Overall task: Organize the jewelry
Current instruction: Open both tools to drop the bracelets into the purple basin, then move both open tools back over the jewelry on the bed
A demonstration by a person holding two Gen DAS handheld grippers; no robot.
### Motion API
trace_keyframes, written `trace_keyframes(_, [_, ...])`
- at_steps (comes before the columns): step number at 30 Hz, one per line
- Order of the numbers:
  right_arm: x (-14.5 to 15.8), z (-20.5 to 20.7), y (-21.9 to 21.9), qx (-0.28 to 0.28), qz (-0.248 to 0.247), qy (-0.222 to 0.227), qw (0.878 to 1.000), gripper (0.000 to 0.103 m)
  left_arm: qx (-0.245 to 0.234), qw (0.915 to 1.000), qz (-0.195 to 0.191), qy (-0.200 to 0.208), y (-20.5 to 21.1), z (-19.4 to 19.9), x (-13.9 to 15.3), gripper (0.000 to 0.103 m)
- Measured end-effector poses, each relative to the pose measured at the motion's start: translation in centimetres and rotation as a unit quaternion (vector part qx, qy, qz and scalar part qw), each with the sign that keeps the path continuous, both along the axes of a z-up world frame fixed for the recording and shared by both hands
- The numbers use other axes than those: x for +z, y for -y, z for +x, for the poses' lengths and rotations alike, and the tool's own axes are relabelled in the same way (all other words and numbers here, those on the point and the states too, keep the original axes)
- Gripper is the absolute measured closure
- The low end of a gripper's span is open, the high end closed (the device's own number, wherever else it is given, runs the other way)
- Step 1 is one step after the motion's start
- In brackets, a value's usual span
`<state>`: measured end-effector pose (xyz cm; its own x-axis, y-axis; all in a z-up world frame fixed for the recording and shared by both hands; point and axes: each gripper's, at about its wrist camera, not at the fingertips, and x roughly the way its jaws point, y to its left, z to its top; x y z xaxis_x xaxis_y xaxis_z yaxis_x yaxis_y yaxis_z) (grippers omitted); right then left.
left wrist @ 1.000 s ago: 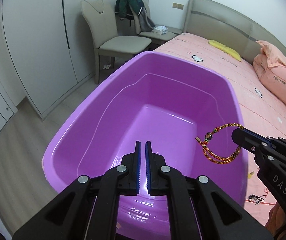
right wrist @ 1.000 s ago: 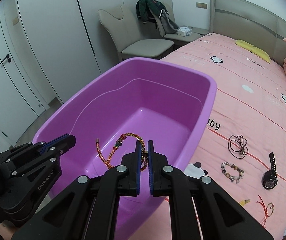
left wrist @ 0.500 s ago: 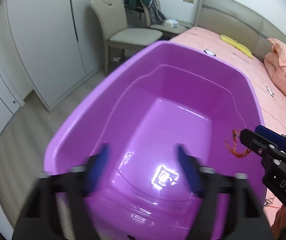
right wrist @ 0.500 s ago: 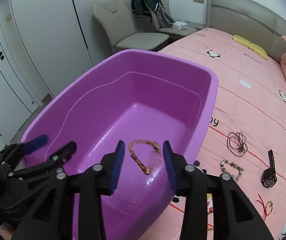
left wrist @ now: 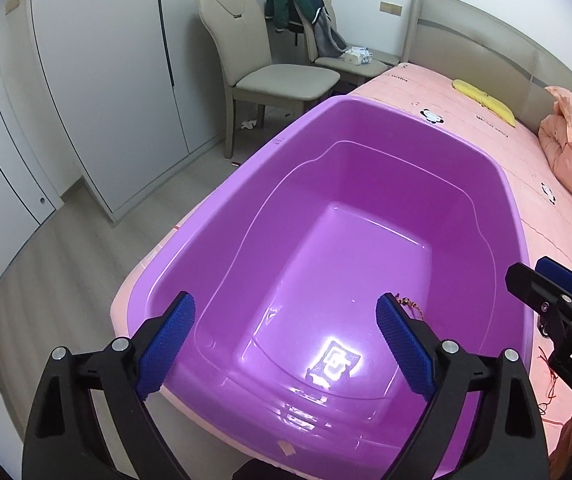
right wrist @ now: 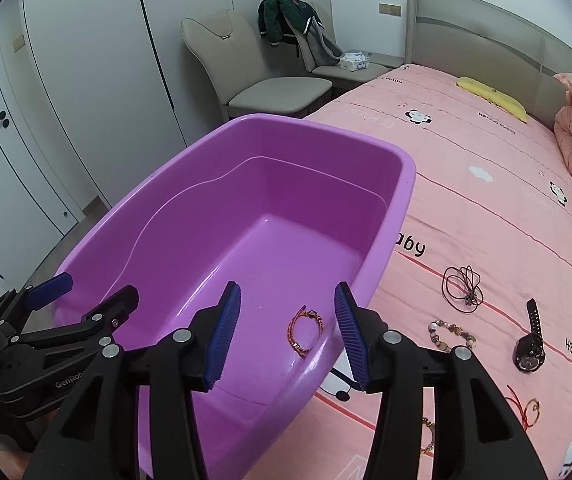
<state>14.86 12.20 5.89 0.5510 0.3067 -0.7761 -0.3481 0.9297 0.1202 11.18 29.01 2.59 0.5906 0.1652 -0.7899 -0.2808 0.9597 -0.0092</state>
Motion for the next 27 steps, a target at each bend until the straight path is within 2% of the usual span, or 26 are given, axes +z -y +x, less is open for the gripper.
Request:
trace_keyframes(14, [0.3,-4.7,5.1,-0.03,0.031,0.008,0.999,0.055,-0.022,0.9997,0.01,0.007,3.9,-3.3,0.4,0.012])
trace_keyframes(27, [-1.9,-8.7,14.8,-0.106,0.045,-0.01,0.993,0.053,-0.089,0.9959,-0.001,0.017,11.5,-6.3,0.4,0.01])
